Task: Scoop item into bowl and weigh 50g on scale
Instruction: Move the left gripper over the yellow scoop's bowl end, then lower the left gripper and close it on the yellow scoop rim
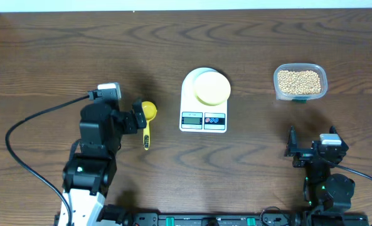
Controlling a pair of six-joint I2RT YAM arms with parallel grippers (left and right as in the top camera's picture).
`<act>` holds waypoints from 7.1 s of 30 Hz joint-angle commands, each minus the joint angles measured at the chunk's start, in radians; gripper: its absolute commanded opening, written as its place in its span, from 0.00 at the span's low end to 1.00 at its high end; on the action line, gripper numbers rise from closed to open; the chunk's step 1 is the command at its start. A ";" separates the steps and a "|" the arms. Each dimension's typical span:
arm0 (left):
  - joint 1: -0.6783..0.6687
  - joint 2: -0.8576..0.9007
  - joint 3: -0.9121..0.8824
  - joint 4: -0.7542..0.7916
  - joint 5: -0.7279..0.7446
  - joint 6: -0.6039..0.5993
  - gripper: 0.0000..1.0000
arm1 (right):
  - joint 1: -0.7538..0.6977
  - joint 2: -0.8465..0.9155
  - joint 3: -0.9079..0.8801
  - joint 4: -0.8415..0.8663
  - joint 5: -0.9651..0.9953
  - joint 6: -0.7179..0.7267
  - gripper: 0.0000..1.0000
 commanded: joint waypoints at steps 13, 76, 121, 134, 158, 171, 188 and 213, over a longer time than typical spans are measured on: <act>0.013 0.200 0.218 -0.240 -0.013 -0.079 0.98 | -0.008 -0.005 -0.006 0.000 -0.002 0.010 0.99; 0.134 0.704 0.463 -0.410 0.111 0.288 0.98 | -0.008 -0.005 -0.006 0.000 -0.003 0.010 0.99; 0.099 0.926 0.463 -0.315 0.111 0.306 0.97 | -0.008 -0.005 -0.006 0.000 -0.002 0.009 0.99; 0.100 0.927 0.417 -0.266 0.103 0.307 0.98 | -0.008 -0.005 -0.006 0.000 -0.002 0.010 0.99; 0.100 0.999 0.411 -0.233 0.096 0.313 0.98 | -0.008 -0.005 -0.006 0.000 -0.002 0.010 0.99; 0.100 0.999 0.411 -0.225 0.096 0.313 1.00 | -0.008 -0.005 -0.006 0.000 -0.002 0.010 0.99; 0.100 0.999 0.411 -0.218 0.096 0.313 0.58 | -0.008 -0.005 -0.006 0.000 -0.002 0.010 0.99; 0.100 0.999 0.411 -0.199 0.097 0.317 0.08 | -0.008 -0.005 -0.006 0.000 -0.002 0.010 0.99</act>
